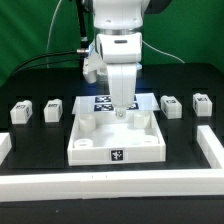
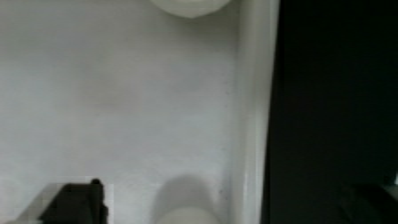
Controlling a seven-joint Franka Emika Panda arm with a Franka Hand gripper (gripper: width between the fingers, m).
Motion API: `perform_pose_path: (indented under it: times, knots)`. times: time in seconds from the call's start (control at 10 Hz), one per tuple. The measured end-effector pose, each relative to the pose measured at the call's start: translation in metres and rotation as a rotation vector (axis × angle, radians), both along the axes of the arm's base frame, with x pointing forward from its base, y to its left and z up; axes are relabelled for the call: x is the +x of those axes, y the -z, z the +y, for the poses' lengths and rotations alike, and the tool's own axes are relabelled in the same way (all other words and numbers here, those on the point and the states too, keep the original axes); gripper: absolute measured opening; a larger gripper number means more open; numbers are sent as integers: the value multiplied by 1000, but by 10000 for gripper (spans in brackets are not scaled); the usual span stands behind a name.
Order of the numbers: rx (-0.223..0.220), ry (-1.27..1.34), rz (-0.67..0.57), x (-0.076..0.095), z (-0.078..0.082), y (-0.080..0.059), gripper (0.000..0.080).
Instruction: Assemble one leg
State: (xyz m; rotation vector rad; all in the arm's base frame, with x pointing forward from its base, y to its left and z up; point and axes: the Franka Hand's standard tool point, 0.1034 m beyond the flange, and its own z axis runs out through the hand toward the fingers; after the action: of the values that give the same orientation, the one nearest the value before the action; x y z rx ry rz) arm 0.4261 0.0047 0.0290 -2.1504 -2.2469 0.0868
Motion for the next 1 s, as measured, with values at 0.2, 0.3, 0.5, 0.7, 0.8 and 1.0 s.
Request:
perform_pose_path:
  times: [0.2, 0.3, 0.5, 0.7, 0.8, 1.0]
  knots:
    - [2, 2, 20, -4, 1, 10, 650]
    - [2, 4, 21, -5, 1, 10, 650]
    - [2, 8, 23, -5, 1, 11, 650]
    - [2, 8, 24, -6, 1, 11, 389]
    - [2, 8, 24, -6, 1, 11, 256]
    - [2, 8, 24, -6, 1, 11, 80]
